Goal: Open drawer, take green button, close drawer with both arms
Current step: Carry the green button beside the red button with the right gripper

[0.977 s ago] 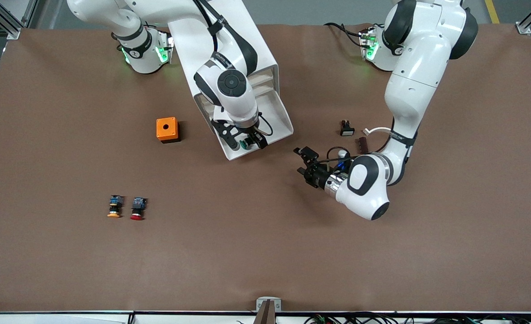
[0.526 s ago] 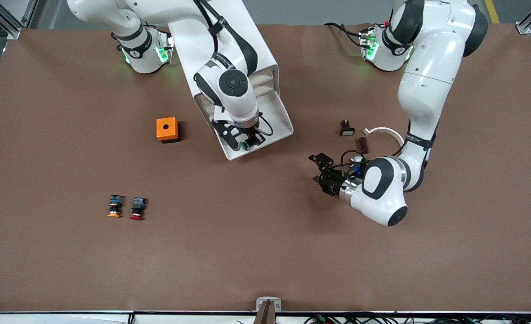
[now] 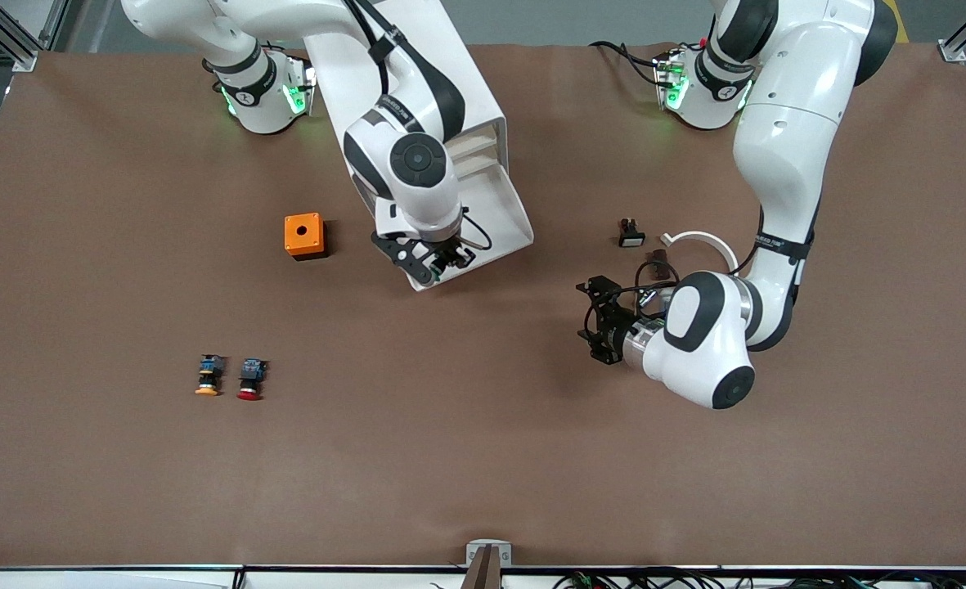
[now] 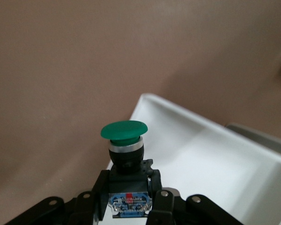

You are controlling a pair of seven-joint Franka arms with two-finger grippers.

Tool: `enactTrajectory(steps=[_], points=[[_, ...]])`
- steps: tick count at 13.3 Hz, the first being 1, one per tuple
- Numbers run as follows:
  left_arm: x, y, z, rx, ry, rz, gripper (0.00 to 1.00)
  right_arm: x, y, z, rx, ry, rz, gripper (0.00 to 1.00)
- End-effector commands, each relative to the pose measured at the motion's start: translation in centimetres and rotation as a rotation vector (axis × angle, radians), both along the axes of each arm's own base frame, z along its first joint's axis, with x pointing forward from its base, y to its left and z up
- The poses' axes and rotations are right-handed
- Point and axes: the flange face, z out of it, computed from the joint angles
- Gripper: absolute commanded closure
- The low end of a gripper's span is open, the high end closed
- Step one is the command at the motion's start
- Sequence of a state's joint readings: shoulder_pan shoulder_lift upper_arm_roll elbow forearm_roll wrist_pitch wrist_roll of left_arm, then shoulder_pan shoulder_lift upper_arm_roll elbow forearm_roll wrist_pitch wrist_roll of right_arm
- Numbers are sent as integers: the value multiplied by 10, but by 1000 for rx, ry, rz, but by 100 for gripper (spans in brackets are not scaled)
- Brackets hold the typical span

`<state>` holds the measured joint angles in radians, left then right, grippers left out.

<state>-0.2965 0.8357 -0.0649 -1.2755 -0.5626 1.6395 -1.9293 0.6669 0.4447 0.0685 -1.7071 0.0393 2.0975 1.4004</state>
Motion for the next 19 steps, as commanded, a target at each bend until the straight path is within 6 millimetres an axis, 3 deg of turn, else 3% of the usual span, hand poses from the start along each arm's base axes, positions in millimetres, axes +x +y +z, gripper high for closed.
enactTrajectory(steps=[1, 3, 5, 7, 9, 12, 13, 14, 16, 19], points=[[-1, -5, 20, -7, -81, -102, 1, 33, -27, 39, 15, -2, 66, 97], [-2, -13, 27, -52, -155, -212, 1, 61, -58, 62, 21, 0, 171, 97], [-1, -26, 26, -80, -247, -283, 1, 93, -101, 71, 35, -24, 255, 97], [-7, -51, 20, -13, -331, -373, 1, 117, -144, 71, 43, -32, 370, 97], [-12, -85, 17, 3, -452, -425, 1, 144, -202, 70, 53, -44, 465, 97], [-23, -110, 16, 4, -535, -574, 1, 171, -268, 58, 64, -78, 589, 97], [-27, -116, 13, 3, -550, -630, 1, 175, -280, 50, 67, -76, 617, 97], [-28, -123, 11, -2, -579, -671, 1, 177, -284, 41, 65, -65, 631, 97], [-45, -153, 0, 0, -640, -754, 1, 185, -293, 23, 7, -79, 663, 97], [-59, -174, -10, 30, -671, -850, 1, 191, -300, -16, 6, -73, 657, 97]])
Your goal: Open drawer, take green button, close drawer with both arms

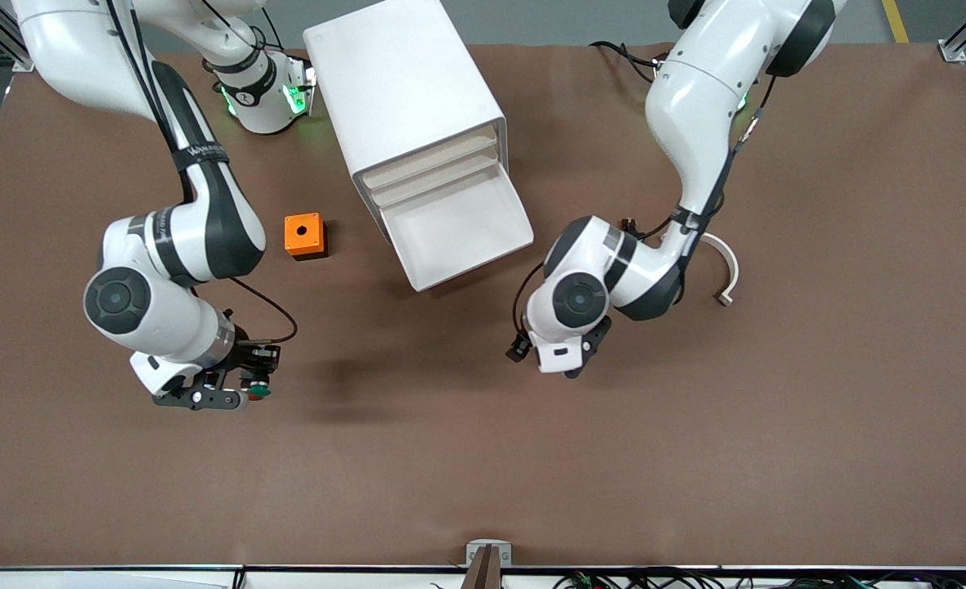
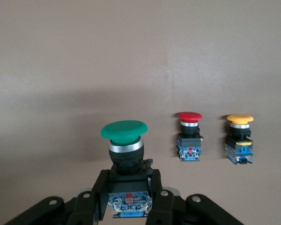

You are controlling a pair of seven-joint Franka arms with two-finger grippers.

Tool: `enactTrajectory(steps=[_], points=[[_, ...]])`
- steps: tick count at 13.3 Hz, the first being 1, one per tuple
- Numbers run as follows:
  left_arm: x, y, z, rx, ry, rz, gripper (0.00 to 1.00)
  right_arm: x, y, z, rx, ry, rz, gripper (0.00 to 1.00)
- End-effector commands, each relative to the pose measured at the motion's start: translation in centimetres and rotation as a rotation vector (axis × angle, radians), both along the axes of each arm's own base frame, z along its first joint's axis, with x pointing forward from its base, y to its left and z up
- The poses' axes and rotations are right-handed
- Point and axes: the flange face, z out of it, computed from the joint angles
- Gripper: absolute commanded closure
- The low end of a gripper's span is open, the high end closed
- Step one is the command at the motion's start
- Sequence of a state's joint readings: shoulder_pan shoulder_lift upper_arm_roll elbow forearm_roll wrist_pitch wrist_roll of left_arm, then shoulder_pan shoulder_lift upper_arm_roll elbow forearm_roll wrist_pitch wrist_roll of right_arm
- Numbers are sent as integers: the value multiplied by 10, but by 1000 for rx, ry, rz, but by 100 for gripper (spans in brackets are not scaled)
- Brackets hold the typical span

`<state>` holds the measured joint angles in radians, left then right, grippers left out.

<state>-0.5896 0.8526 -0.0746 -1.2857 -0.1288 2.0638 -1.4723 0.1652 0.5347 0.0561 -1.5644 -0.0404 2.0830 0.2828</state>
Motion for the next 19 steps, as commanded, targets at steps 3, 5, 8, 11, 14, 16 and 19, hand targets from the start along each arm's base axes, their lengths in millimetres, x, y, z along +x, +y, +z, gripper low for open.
enactTrajectory(steps=[3, 5, 8, 11, 14, 16, 19], points=[[-41, -44, -4, 23, -22, -184, 1, 2, -7, -53, 2, -9, 13, 97], [-68, -62, -8, 50, 18, -241, 1, -4, -8, -76, 7, -19, 13, 97], [-92, -81, -10, 59, 38, -303, 1, -16, -14, -112, 16, -36, 7, 97], [-115, -101, -10, 45, 52, -326, 1, -26, -18, -141, 28, -65, 5, 96], [-141, -119, -13, 43, 67, -359, 1, -27, -17, -146, 29, -60, -2, 83], [-158, -131, -13, 41, 72, -379, 1, -27, -17, -147, 30, -57, -14, 46], [-179, -144, -14, 21, 102, -390, 1, -23, -16, -138, 35, -65, -14, 0]])
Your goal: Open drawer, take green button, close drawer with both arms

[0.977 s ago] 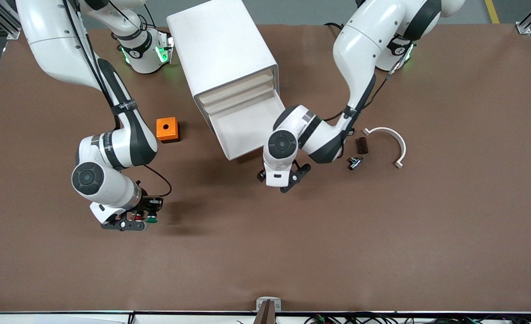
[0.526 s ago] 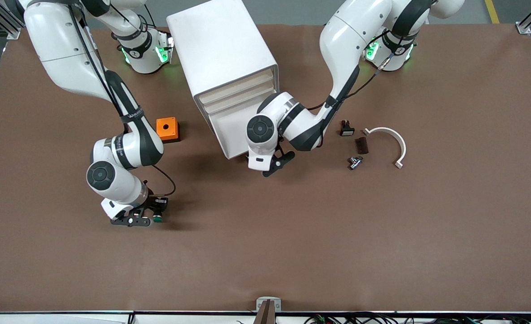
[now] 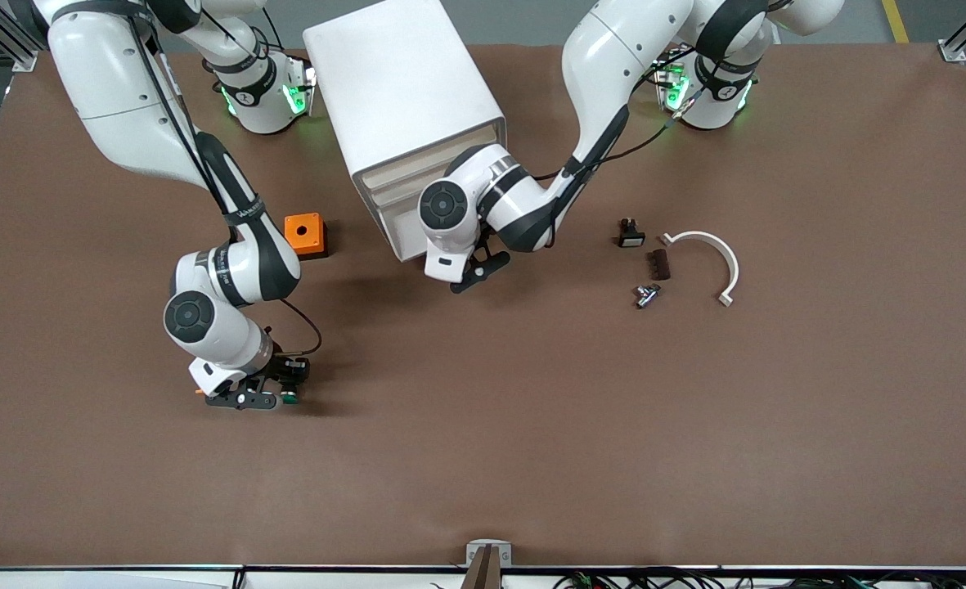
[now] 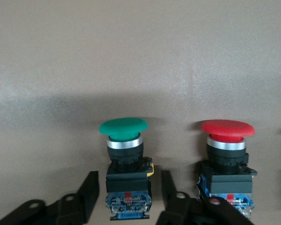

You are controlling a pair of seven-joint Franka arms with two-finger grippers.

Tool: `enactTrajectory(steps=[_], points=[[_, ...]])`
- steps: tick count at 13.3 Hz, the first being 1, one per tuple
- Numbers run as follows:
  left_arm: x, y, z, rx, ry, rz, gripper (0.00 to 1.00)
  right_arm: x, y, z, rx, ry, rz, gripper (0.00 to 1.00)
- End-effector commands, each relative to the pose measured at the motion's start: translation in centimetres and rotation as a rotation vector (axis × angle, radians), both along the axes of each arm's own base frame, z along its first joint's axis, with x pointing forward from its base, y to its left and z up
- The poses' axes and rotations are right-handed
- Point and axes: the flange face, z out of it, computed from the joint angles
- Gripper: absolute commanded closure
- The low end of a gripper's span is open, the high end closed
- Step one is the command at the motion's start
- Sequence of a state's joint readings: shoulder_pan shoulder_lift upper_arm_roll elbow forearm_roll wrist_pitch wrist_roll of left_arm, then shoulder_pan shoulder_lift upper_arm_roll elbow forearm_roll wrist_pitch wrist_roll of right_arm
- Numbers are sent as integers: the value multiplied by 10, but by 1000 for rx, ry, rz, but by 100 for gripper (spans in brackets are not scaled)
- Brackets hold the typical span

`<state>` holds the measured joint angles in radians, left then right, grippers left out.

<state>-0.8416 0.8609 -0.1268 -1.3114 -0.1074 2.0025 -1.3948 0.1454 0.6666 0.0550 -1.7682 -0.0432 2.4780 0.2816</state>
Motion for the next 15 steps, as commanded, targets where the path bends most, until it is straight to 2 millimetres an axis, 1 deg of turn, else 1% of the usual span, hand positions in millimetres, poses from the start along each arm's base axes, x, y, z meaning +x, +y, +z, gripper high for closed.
enactTrajectory(steps=[1, 2, 3, 4, 5, 6, 9, 10, 11, 12, 13, 15], points=[[-18, -7, 5, -8, 36, 11, 1, 5, 0, 13, 14, -21, -2, 0], [-24, -11, 6, -15, 48, 12, 1, 8, -1, 20, 13, -20, -1, 0], [-30, -15, 6, -22, 60, 8, 1, 13, -8, 27, 12, -16, -9, 0], [-34, -17, 6, -28, 72, 10, 1, 19, -20, 46, 16, -30, -29, 0], [-37, -20, 5, -37, 89, 15, 1, 21, -23, 63, 15, -52, -31, 0], [-39, -21, 3, -48, 104, 27, 1, 23, -24, 73, 17, -68, -31, 0], [-46, -25, 0, -54, 119, 24, 1, 24, -40, 123, 15, -108, -57, 0], [-48, -27, 0, -57, 124, 25, 1, 22, -48, 144, 12, -109, -76, 0], [-51, -29, 1, -62, 132, 23, 1, 19, -51, 164, 11, -115, -83, 0], [-59, -32, -1, -62, 138, 14, 1, 15, -57, 184, 7, -114, -90, 0], [-62, -32, -2, -58, 141, 9, 1, 8, -60, 207, 1, -104, -92, 0], [-62, -32, -3, -56, 144, 11, 1, -9, -60, 255, -9, -91, -90, 0]])
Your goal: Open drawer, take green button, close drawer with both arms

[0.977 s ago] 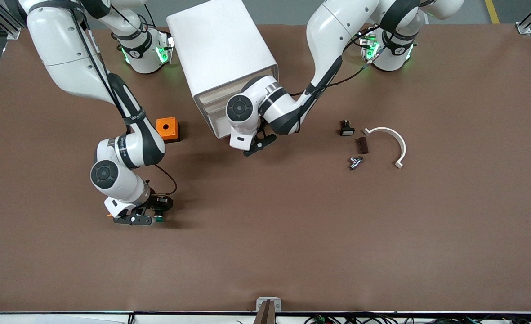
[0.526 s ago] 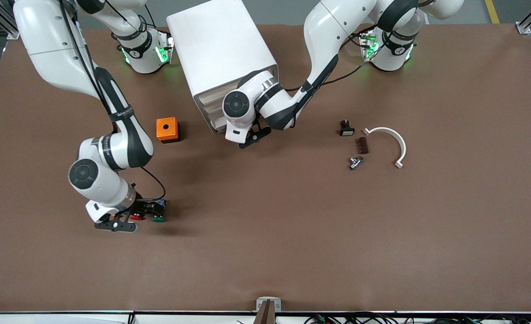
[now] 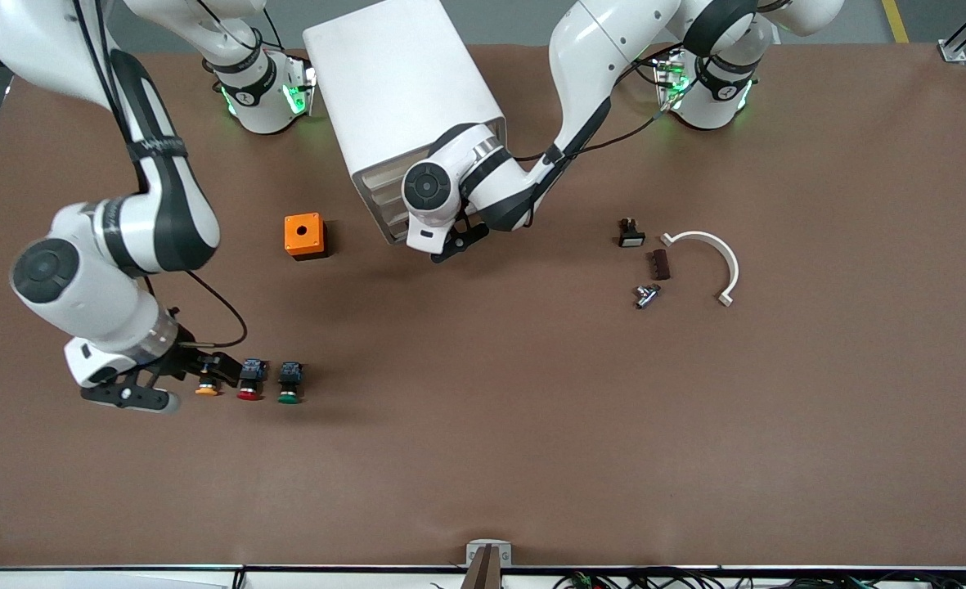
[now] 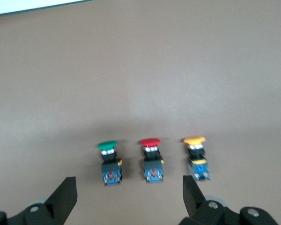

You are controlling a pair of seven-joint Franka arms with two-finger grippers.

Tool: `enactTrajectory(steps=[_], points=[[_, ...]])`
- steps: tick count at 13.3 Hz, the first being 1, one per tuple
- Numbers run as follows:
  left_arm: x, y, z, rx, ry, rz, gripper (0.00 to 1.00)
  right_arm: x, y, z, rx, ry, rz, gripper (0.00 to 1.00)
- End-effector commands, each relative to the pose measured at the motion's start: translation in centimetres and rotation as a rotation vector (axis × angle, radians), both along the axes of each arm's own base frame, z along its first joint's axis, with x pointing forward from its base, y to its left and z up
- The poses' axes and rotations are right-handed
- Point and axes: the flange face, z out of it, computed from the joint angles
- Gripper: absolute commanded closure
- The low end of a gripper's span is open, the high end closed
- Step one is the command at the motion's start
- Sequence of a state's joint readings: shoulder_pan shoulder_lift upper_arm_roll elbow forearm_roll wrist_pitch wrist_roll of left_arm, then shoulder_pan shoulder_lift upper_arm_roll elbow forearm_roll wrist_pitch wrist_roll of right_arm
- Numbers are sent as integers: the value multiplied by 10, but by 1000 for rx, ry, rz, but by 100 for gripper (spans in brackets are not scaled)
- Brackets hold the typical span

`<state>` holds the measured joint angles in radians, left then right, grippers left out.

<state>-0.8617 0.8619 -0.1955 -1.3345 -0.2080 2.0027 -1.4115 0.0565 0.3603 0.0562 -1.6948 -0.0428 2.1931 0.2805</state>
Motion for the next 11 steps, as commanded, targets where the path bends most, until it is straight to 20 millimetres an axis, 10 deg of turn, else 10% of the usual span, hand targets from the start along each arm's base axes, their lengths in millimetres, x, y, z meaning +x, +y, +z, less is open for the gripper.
enactTrajectory(steps=[1, 5, 11], points=[[-9, -2, 0, -5, 24, 9, 1, -30, 2, 63, -5, 11, 2, 0], [19, 11, 10, -7, -9, 45, 0, -56, -6, 112, 6, 41, -5, 0], [161, 119, 48, -21, -88, 254, 0, -93, -18, 183, 66, 70, -41, 0]])
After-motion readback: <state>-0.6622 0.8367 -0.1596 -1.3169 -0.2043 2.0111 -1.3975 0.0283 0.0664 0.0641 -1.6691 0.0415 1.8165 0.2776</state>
